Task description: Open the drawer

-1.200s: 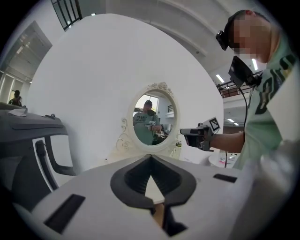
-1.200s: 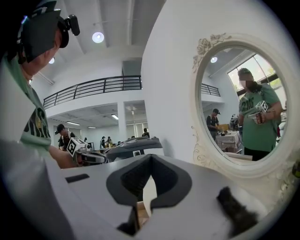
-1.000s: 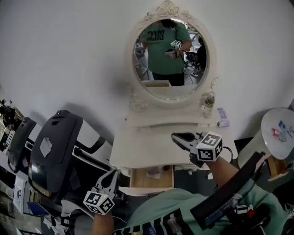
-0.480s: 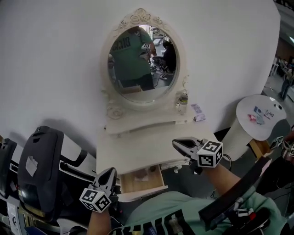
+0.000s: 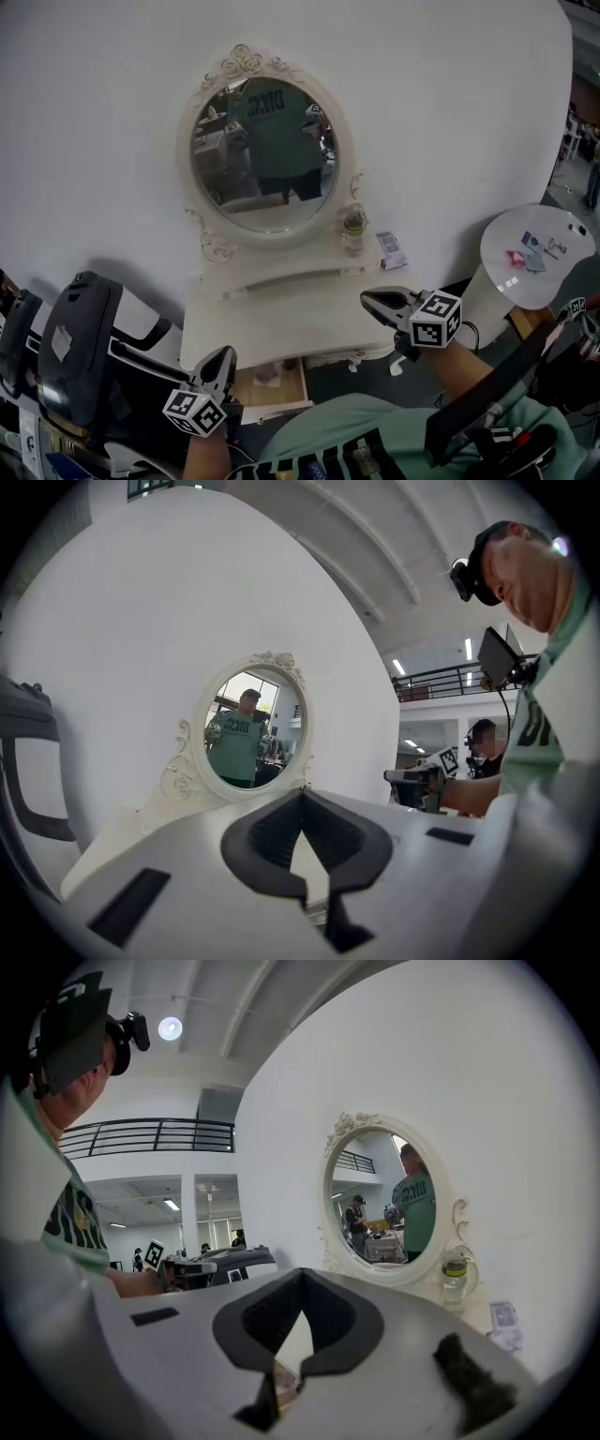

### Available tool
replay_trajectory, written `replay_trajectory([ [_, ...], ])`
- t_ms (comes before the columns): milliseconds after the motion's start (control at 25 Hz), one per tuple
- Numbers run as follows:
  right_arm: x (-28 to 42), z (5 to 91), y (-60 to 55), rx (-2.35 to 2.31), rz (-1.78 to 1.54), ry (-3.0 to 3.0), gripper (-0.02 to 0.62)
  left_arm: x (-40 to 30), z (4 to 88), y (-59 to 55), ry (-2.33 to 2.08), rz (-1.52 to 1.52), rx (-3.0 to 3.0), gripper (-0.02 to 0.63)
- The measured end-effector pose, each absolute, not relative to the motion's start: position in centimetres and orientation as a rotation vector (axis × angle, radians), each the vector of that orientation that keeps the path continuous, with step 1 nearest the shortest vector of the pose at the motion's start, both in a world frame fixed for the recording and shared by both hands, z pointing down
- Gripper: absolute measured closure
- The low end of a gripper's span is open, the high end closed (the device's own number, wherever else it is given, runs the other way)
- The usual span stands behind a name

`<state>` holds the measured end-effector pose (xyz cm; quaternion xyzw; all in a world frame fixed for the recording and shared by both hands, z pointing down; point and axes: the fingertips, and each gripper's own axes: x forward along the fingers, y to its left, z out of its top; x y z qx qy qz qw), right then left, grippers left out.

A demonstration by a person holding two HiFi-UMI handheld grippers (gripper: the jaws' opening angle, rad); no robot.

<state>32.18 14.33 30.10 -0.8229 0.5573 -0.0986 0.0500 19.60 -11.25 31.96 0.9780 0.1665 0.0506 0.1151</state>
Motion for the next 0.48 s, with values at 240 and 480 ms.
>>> replay_trajectory([
  [240, 33.6, 30.7, 17.3, -2.519, -0.296, 1.694, 0.584, 20.7, 31.7, -7.1, 0.532, 0.149, 2.84, 0.597],
  [480, 32.6, 30.9, 16.4, -2.538, -0.287, 1.696, 0.585, 19.8, 31.1, -8.6, 0.512, 0.169, 2.883, 0.598],
])
